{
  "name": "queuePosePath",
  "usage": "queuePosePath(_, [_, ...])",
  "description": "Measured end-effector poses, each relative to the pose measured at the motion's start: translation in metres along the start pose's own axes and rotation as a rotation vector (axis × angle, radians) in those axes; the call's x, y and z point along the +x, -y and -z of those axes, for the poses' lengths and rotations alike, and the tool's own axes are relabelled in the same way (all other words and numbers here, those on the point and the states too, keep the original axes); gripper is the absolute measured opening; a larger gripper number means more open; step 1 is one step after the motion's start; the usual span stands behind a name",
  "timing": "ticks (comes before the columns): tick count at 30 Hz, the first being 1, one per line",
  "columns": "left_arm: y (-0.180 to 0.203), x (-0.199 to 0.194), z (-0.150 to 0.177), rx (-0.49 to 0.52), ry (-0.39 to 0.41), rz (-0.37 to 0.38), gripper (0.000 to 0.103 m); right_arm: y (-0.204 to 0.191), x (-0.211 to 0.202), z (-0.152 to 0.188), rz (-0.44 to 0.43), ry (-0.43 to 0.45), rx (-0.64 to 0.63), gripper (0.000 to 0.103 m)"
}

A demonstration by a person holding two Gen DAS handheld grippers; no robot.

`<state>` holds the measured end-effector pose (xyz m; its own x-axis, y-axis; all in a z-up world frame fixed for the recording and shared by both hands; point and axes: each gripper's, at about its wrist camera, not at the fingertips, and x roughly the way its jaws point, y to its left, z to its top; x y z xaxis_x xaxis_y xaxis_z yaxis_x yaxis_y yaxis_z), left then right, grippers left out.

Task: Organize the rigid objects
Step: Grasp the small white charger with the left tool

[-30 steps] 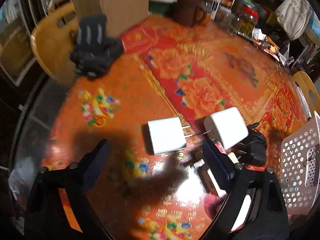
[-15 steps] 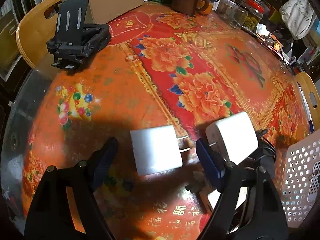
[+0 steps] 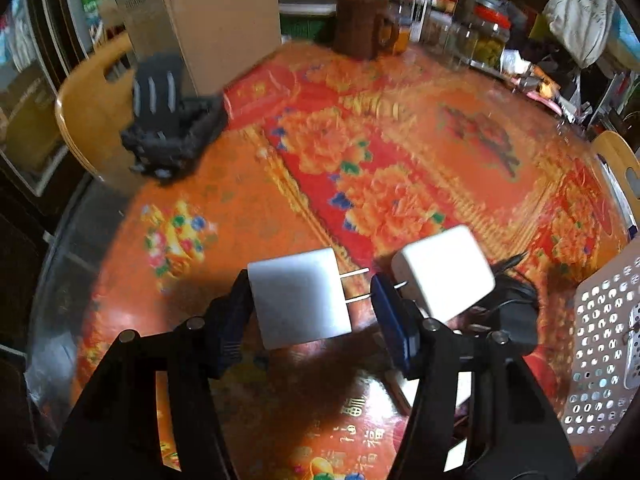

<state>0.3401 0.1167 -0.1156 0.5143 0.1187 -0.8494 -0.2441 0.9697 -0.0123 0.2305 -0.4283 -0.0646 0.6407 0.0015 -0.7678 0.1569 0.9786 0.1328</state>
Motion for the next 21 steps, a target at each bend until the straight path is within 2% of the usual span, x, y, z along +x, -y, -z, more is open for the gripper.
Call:
queuePosePath(10, [0.02,-0.071,-0.013,0.052,0.18,-0.073,0.056,0.0,0.0,0.0,0.0,-0.001,-0.002,0.02])
queuePosePath(15, [0.048,-0.101,-0.012,0.106,0.241,-0.059,0.057,0.001,0.0,-0.001,-0.002,-0.003,-0.007,0.02])
queuePosePath(21, [0.087,-0.126,-0.008,0.171,0.277,-0.023,0.057,0.0,0.0,0.0,-0.002,-0.002,-0.008,0.02])
